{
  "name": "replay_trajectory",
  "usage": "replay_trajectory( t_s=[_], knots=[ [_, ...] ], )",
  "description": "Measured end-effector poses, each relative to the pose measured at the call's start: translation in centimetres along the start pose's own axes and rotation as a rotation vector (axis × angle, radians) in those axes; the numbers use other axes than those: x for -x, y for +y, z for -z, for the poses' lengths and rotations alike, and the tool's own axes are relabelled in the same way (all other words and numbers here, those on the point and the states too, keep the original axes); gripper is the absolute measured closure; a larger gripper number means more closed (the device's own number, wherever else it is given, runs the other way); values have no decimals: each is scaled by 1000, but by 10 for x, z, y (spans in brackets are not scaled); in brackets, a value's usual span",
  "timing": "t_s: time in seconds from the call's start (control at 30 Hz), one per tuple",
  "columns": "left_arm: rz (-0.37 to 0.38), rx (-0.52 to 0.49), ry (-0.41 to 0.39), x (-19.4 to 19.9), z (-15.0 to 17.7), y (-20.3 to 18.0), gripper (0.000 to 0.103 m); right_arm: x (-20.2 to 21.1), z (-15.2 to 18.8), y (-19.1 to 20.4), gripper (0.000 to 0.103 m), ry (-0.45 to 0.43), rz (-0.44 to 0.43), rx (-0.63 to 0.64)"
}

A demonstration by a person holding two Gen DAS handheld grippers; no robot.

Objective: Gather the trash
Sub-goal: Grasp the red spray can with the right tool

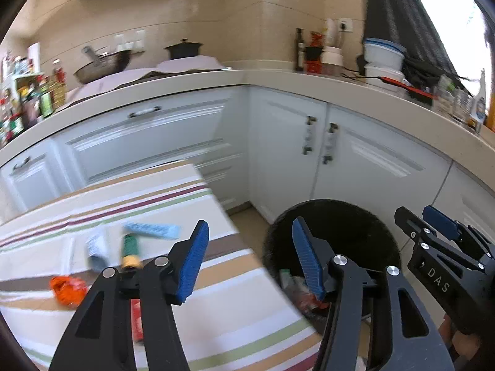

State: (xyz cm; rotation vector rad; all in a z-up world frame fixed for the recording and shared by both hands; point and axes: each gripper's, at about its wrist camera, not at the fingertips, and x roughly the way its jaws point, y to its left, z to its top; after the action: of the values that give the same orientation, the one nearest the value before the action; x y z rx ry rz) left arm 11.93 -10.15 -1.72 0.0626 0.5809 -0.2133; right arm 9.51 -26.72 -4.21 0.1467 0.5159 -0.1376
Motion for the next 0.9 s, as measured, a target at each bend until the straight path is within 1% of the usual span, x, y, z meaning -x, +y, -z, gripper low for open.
replay_trajectory(
  t_s=[0.2, 0.3, 0.53, 0.7, 0.9],
  knots=[
    [-90, 43, 19, 22, 20, 45, 44, 5, 6, 46, 52, 17, -83, 54],
    [-140, 71, 29, 33, 31, 71, 40, 6, 12, 73, 52, 32, -135, 86],
    [-251, 141, 48, 54, 51, 126, 38, 8, 25, 135, 52, 75, -250, 162],
    [-322, 180, 62, 63, 64, 158, 35, 8, 32, 170, 52, 107, -303, 204],
    [-367, 228, 88, 68, 78, 189, 35, 3, 43, 201, 52, 160, -341, 250]
  ],
)
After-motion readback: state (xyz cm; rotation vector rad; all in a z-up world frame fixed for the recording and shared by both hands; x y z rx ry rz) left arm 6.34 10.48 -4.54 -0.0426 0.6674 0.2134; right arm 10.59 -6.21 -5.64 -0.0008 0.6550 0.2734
